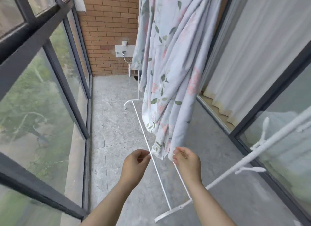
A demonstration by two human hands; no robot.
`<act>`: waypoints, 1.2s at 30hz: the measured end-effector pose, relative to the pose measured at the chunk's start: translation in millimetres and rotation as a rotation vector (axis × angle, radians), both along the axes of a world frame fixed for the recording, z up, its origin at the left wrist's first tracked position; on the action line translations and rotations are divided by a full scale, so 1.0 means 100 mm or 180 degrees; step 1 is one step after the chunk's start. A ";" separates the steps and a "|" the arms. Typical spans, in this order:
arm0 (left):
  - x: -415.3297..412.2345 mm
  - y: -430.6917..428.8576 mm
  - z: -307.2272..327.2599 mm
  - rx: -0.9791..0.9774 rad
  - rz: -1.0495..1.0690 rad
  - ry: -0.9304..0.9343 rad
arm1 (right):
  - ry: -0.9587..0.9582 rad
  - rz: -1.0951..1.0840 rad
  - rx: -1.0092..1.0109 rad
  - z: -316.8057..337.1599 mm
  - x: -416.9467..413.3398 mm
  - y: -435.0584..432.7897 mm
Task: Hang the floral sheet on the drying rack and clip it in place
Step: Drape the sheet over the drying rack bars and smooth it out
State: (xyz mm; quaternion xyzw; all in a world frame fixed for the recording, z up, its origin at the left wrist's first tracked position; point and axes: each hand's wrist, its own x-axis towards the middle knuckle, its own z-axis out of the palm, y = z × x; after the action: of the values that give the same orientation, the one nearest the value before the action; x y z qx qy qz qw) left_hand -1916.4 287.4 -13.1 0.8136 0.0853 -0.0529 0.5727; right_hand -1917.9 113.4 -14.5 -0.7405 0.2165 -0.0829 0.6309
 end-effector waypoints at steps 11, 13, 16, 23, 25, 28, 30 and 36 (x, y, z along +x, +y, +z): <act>-0.72 -0.38 0.50 -0.0233 -0.0589 -0.0463 | -0.0492 -0.0403 0.0209 0.48 -1.15 -0.20; -0.83 -0.66 0.57 -0.0253 -0.0808 -0.0481 | -0.0540 -0.0628 0.0177 0.52 -1.34 -0.46; -0.99 -1.10 0.64 -0.0236 -0.1099 -0.0531 | -0.0614 -0.0899 0.0151 0.56 -1.60 -0.89; -1.41 -2.42 0.78 -0.0235 -0.1585 -0.0660 | -0.0741 -0.1365 0.0104 0.62 -2.21 -2.10; -1.55 -2.87 0.81 -0.0227 -0.1662 -0.0686 | -0.0759 -0.1420 0.0039 0.66 -2.36 -2.53; -1.74 -3.51 0.86 -0.0258 -0.1798 -0.0747 | -0.0799 -0.1531 -0.0035 0.73 -2.57 -3.14; -1.83 -3.84 0.88 -0.0291 -0.1908 -0.0736 | -0.0831 -0.1613 -0.0076 0.75 -2.70 -3.43; -1.80 -4.69 0.87 -0.0323 -0.2085 -0.0651 | -0.0769 -0.1770 -0.0170 0.82 -2.88 -4.20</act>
State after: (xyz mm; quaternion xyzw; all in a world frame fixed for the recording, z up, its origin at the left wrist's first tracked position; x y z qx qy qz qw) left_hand -2096.1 -182.0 73.5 0.7694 -0.2410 -0.1563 0.5706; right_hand -2205.5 -306.2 67.1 -0.6539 0.3321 -0.3456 0.5854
